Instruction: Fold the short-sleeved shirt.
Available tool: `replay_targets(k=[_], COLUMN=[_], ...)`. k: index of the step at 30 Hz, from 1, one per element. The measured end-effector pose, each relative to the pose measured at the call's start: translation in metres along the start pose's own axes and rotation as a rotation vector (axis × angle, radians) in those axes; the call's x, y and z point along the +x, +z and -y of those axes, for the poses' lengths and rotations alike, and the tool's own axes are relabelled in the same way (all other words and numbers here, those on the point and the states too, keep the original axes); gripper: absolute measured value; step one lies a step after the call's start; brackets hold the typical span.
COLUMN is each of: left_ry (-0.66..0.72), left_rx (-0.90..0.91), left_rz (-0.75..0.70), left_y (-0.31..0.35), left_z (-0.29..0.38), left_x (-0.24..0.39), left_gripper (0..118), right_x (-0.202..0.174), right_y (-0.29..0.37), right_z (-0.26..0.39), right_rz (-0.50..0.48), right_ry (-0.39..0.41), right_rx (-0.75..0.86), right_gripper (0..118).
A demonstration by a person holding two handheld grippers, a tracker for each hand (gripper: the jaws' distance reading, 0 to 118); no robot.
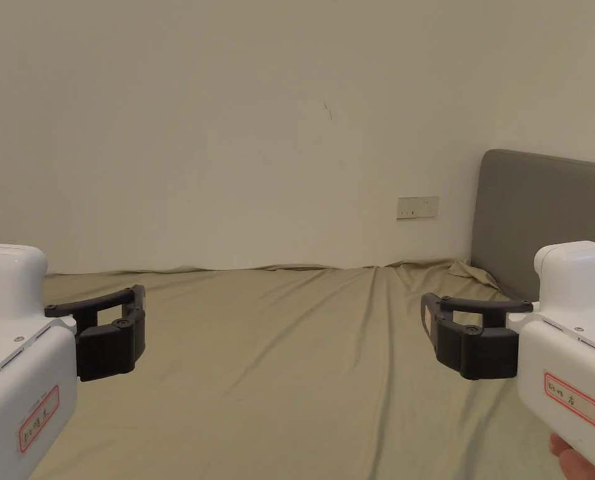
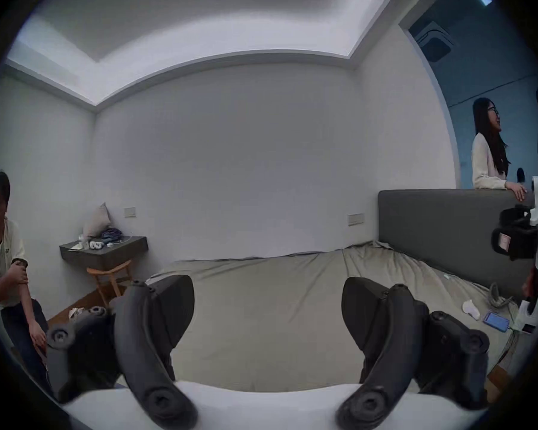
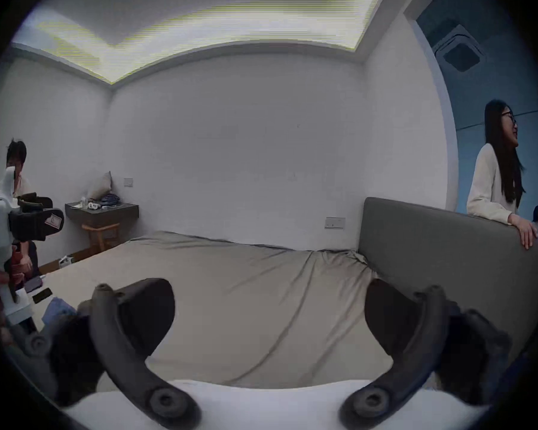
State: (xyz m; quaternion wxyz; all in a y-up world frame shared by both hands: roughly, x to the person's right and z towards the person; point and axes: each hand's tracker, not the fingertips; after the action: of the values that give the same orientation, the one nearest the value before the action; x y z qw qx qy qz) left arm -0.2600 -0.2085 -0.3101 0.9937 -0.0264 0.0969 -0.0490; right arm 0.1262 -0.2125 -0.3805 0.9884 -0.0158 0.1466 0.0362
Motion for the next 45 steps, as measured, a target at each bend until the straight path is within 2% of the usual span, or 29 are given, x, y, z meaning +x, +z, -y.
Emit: replay_targets(k=[3,6,11,15,23,28,45], left_ry=[0.078,0.081,0.038,0.026,0.053,0.059,0.053], left_rx=[-0.004,-0.003,0.017,0.006,0.023,0.02,0.005], left_rz=[0.001,-0.018,-0.081,-0.105,-0.121,-0.157,-0.147], left_y=[-0.003,-0.004,-0.004,-0.008,-0.008,-0.011,-0.018], left_z=[0.0,-0.001,0.001,0.002,0.003,0.002,0.013], left_x=[-0.004,-0.005,-0.005,-0.006,-0.009,-0.012,-0.013], left_gripper=[105,109,116,118,118,118,118], right_x=[-0.004,-0.005,0.0,0.008,0.003,0.004,-0.003], right_y=[-0.003,-0.006,-0.014,-0.019,-0.024,-0.026,-0.028], right_z=[-0.001,0.0,0.004,0.007,0.008,0.01,0.015], right_rz=[0.017,0.037,0.069,0.042,0.081,0.025,0.064], right_ry=[0.027,0.047,0.015,-0.061,-0.042,-0.093,-0.019], right_rx=[-0.009,-0.009,-0.01,-0.04,-0.049,-0.068,-0.05], right_gripper=[118,118,118,118,118,118,118])
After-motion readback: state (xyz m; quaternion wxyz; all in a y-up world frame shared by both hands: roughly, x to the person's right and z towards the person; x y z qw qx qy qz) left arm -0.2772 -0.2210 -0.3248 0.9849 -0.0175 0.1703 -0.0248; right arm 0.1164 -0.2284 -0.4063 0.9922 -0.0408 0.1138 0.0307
